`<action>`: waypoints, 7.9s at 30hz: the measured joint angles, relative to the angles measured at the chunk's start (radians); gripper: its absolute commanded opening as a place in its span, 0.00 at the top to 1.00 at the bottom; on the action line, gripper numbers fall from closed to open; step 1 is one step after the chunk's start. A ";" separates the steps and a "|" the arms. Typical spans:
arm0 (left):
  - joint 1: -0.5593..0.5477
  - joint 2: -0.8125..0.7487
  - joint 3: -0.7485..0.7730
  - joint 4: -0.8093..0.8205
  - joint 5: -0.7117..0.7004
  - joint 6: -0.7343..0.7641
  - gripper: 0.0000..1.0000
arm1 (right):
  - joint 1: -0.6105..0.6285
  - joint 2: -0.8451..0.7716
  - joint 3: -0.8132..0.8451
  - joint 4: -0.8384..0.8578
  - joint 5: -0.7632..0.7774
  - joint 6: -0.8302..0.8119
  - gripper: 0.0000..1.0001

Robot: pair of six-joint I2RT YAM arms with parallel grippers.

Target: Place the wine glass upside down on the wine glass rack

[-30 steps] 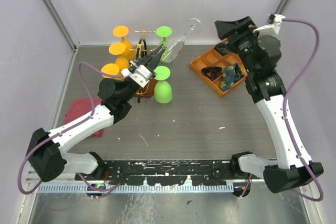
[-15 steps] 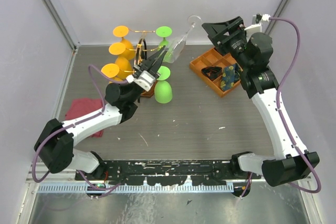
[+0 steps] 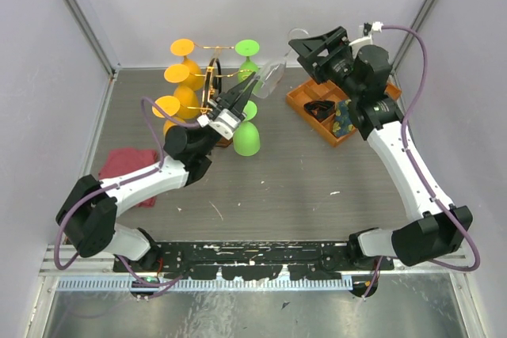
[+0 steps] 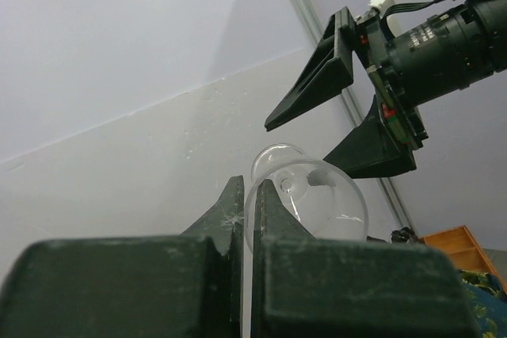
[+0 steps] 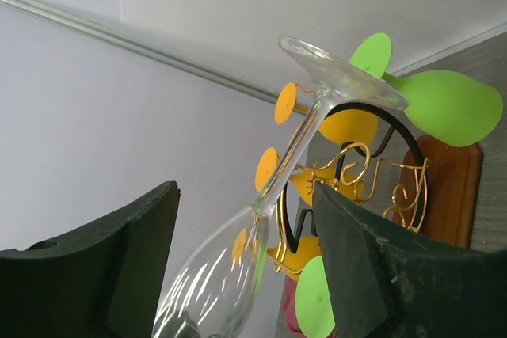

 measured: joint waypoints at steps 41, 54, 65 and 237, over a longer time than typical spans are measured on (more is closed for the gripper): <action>-0.032 0.047 0.028 0.001 0.010 0.083 1.00 | 0.035 0.078 0.004 0.048 -0.037 0.043 0.47; -0.041 0.047 0.026 -0.024 0.027 0.102 0.68 | 0.033 0.103 0.017 0.102 -0.031 0.118 0.83; -0.066 -0.042 -0.087 -0.074 0.047 0.115 0.29 | 0.048 0.161 0.138 0.082 -0.006 -0.071 0.99; -0.077 -0.749 -0.192 -0.871 -0.579 0.039 0.13 | 0.187 0.616 -0.378 1.273 -0.194 -0.995 0.99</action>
